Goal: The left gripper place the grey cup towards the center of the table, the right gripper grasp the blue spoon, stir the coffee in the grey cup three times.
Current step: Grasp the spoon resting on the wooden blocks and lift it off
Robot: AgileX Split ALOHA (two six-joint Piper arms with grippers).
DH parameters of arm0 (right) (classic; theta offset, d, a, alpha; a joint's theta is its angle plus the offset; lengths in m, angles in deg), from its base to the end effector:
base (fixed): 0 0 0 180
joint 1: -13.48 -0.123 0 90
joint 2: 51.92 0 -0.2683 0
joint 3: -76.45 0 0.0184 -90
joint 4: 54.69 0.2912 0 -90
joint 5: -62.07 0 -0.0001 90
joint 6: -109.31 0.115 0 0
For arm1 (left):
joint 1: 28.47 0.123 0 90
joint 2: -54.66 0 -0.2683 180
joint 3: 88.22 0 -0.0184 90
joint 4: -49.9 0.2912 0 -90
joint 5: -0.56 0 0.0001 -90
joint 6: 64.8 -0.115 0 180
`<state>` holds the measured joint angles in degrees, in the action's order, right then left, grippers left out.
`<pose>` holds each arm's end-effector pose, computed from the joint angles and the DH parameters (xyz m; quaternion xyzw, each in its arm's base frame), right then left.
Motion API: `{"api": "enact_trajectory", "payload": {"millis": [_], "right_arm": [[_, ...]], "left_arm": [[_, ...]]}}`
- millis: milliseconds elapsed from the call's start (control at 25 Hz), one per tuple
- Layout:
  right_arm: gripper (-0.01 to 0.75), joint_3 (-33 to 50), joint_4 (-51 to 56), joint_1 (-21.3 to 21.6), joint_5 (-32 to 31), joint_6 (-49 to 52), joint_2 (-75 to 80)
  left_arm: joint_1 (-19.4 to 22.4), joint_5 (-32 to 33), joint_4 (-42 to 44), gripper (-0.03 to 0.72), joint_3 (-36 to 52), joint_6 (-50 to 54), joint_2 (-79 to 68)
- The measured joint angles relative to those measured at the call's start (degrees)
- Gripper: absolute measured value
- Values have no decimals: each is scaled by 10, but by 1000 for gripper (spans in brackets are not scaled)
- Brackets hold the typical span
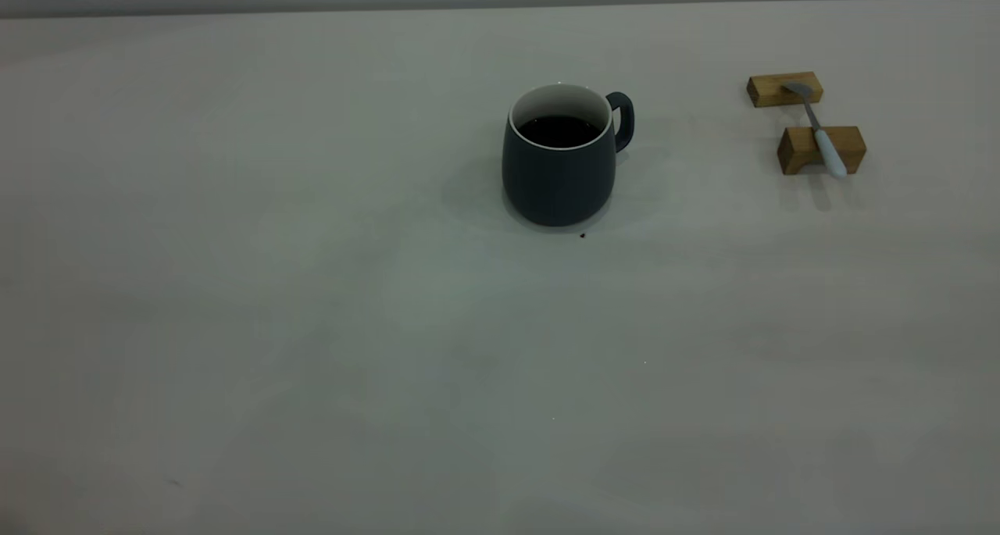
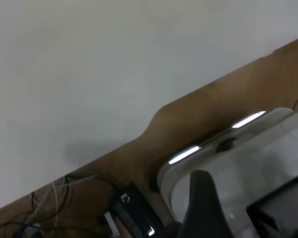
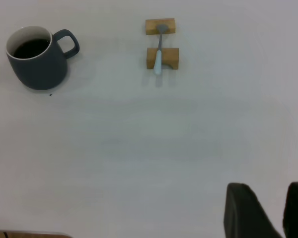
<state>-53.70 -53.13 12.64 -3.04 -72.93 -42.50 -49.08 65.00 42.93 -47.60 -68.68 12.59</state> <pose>0.0710 0.0039 0.2665 -0.0245 0.8841 0.0079 0.4666 0.1356 -0.0644 0.2622 0.1936 0.9376 -0.1005 0.2707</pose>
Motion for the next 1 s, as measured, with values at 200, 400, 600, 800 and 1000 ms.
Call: {"api": "enact_trajectory", "payload": {"millis": [200, 400, 600, 800, 1000], "right_arm": [[238, 0, 0, 0, 0, 0, 0], [238, 0, 0, 0, 0, 0, 0], [238, 0, 0, 0, 0, 0, 0], [238, 0, 0, 0, 0, 0, 0], [238, 0, 0, 0, 0, 0, 0]], "left_arm": [[0, -33, 38, 585, 64, 1, 62], [0, -18, 55, 585, 70, 5, 89], [0, 10, 58, 585, 70, 11, 121], [55, 15, 59, 585, 70, 12, 184], [167, 19, 60, 585, 70, 12, 270]]}}
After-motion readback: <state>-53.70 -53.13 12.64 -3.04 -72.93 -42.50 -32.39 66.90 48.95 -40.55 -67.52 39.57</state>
